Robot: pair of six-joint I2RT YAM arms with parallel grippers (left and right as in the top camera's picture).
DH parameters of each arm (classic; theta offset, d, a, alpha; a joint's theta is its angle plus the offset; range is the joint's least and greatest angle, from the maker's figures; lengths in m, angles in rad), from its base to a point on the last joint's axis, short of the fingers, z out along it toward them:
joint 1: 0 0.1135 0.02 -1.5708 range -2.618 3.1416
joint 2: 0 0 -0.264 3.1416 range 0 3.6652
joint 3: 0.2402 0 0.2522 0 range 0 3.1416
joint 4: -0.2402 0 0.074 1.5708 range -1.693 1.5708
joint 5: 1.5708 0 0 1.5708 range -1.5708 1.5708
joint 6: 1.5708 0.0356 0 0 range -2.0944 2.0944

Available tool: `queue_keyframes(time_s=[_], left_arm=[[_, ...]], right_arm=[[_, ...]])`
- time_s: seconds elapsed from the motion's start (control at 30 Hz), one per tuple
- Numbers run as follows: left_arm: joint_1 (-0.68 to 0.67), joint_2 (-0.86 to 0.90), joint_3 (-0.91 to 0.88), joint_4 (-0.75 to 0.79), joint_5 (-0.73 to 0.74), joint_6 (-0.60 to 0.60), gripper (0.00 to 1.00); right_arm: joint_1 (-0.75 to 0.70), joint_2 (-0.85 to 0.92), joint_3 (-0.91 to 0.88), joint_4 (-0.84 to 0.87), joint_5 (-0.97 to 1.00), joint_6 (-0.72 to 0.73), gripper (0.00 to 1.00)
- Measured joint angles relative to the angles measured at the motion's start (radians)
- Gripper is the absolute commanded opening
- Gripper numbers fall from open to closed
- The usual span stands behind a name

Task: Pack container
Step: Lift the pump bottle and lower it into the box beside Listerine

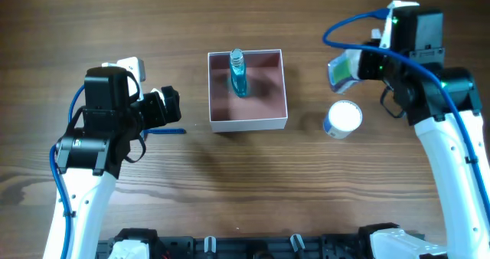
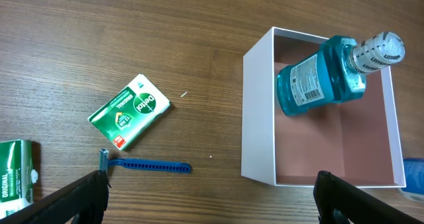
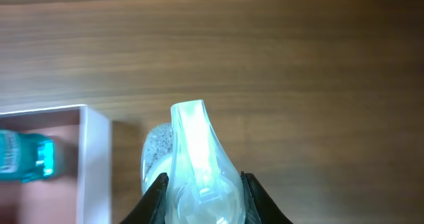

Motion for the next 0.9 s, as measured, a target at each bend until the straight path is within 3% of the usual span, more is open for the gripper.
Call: queue_keyframes(time_s=[0.53,0.9], left_arm=[[0.000,0.000,0.000,0.000,0.000,0.000,1.00],[0.000,0.000,0.000,-0.001,0.000,0.000,1.00]], right_arm=[[0.413,0.013,0.031,0.100,0.116,0.047,0.04],[0.451,0.231,0.038,0.159,0.167,0.179,0.04]])
